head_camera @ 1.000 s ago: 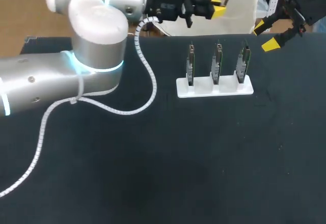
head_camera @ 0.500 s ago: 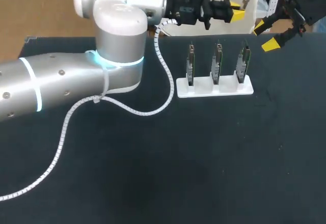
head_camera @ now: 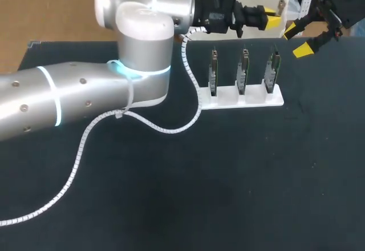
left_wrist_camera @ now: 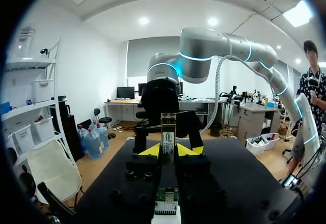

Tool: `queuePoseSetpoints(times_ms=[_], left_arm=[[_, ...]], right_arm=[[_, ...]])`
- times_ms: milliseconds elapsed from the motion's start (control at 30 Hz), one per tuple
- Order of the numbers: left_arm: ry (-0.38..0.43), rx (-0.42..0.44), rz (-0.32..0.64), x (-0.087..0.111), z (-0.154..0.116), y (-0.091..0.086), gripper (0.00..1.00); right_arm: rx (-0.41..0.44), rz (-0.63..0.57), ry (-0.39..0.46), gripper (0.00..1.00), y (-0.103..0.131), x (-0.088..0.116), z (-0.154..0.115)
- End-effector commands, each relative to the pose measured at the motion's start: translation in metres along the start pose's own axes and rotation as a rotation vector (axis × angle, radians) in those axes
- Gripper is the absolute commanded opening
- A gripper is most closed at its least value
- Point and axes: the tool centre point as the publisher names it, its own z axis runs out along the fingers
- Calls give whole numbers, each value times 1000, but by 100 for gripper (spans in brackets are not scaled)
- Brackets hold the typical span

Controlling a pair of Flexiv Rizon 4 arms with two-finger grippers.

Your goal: Pick up the optical module with the left hand, and insert it into the network port with the right hand.

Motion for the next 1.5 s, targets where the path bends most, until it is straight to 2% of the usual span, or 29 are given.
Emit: queuePoseSetpoints(times_ms=[33, 200, 533, 1500], left_arm=[[-13, -17, -3, 6, 3, -2, 0], [-35, -43, -14, 9, 3, -1, 0], [-51, -40, -52, 19, 10, 0, 0], [-43, -5, -63, 30, 19, -2, 0]], right_arm=[[7, -1, 0, 100, 3, 0, 0], [7, -1, 0, 100, 3, 0, 0], [7, -1, 0, 100, 3, 0, 0], [7, -1, 0, 100, 3, 0, 0]])
